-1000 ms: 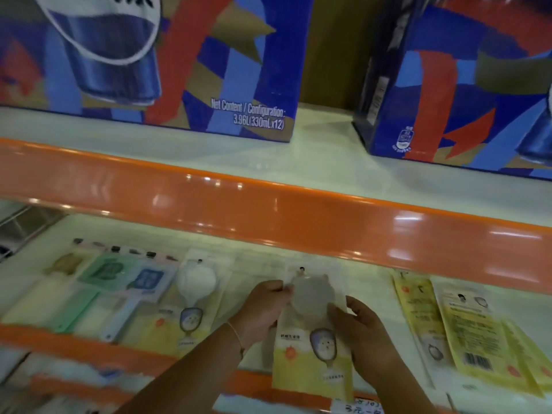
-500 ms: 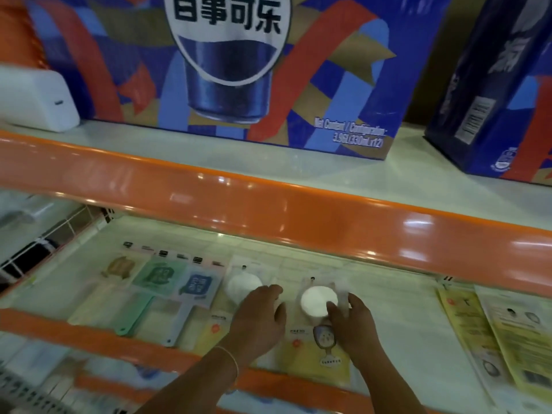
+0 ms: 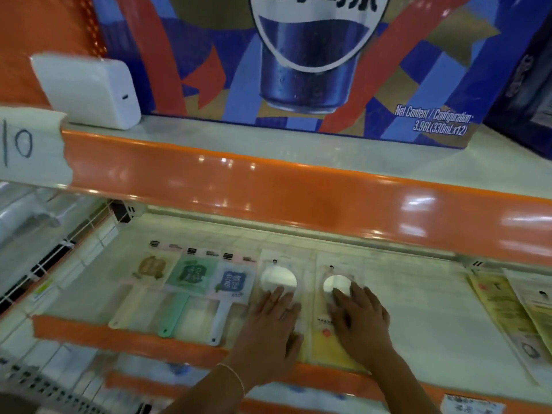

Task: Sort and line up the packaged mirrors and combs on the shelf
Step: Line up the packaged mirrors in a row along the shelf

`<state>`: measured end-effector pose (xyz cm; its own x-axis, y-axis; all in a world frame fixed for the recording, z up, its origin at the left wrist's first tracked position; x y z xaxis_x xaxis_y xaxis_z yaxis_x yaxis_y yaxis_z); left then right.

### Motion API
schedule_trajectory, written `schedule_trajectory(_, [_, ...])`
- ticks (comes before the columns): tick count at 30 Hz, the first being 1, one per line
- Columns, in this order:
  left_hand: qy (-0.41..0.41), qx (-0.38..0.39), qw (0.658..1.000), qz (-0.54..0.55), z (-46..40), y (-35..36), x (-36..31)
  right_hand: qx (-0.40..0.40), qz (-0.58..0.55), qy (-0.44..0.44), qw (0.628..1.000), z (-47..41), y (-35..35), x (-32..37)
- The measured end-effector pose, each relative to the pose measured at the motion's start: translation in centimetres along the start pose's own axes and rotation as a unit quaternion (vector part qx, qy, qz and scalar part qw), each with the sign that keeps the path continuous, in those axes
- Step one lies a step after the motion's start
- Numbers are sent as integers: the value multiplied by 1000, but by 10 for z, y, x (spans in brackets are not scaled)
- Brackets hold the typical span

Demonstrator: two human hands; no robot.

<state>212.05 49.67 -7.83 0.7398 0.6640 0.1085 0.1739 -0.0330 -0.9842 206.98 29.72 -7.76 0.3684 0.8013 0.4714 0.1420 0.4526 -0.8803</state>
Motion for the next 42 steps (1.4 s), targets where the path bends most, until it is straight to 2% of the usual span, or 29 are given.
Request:
schedule_trajectory(5, [6,-15,1000,15,2,1,3,-15,-7,-26,1000,7,7,1])
schedule_trajectory(9, [4,25,999,27,2,7,2,-37,-24,-42,998,10,12,1])
schedule_trajectory(19, [14,49,999,17,0,5,2,-29,-7,-41,999,13,15,4])
schedule_trajectory(31, [13,25,999,17,2,4,1,-18,15,-40,999,17,17,10])
schedule_trajectory(36, [9,2,1000,15,3,5,1,-81,-75,-57,992,13,14,1])
schedule_trajectory(39, [-2,3,999,33,5,2,3,-163,-206,-86,961,18,-4,9])
schedule_trajectory(42, [-4,-31,998,52,8,-5,3,-206,-333,-4,920,27,-15,3])
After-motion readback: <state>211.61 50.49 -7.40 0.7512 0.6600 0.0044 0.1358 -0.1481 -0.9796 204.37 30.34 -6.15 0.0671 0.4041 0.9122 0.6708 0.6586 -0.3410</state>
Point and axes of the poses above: each hand's wrist, its own z-axis away from the middle knuckle, its own y-axis out of the palm, x = y × z, the point moved 3 cm from there along -z, towards the middle knuckle, and after that the axes turned 15 degrees about -z, right-handed, at the moved point
